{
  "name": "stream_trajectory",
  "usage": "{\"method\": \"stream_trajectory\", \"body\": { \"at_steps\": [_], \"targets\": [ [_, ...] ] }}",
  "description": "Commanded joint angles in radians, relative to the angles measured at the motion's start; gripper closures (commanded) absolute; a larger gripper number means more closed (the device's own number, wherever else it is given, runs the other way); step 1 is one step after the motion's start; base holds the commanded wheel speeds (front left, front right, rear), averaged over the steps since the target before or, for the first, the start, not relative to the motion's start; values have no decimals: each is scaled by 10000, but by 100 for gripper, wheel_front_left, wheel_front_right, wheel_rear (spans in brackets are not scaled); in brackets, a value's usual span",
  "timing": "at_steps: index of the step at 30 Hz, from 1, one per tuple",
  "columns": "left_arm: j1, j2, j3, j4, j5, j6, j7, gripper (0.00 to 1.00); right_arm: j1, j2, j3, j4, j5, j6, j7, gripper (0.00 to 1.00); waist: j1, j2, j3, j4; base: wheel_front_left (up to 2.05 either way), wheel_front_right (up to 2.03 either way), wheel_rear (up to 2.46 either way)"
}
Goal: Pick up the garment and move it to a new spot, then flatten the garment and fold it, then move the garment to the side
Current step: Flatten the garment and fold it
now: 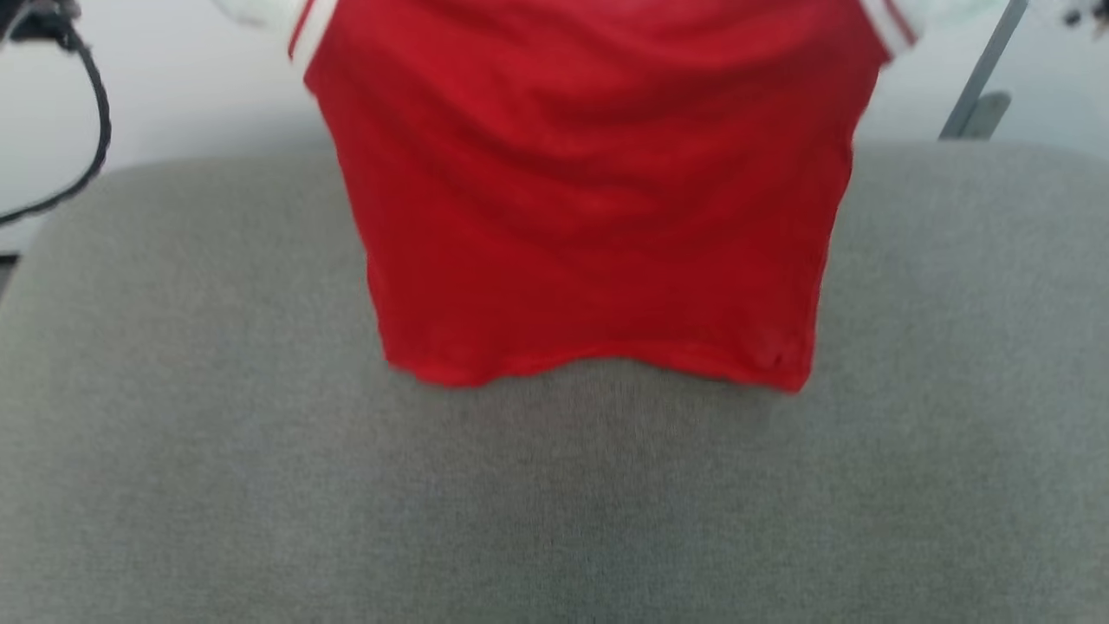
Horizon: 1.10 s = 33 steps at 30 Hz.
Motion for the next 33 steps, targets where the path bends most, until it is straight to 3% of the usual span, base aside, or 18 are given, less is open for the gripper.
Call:
{"method": "stream_trajectory", "body": {
  "at_steps": [1,8,14,18,27,33],
  "targets": [
    [-400,-91,-30,221,274,28,-381,100,-421,210,49,442,-294,-3,-484,100,0,0,751,-55,0,0,0],
    [-2290,-441,-184,1419,1288,-23,-2874,100,-2606,867,-517,2499,-2451,-3,-3810,100,0,0,2438,-58,0,0,0],
    [-3853,-584,-547,1974,2408,-91,-6517,100,-4146,1271,-1822,3565,-4822,-3,-6823,100,0,0,3397,57,0,0,0],
    [-3889,-534,-942,2157,2708,-111,-8374,100,-4418,1564,-2285,4063,-6059,-3,-7888,100,0,0,3704,170,0,0,0],
    [-1791,-182,-2304,2939,1747,-116,-8770,100,-3092,1997,-1965,5989,-5974,-5,-7936,100,0,0,3771,355,0,0,0],
    [-537,-176,-3145,3320,808,-117,-7812,100,-2064,2134,-1608,6824,-4844,-5,-7510,100,0,0,3596,461,0,0,0]
  ]
}}
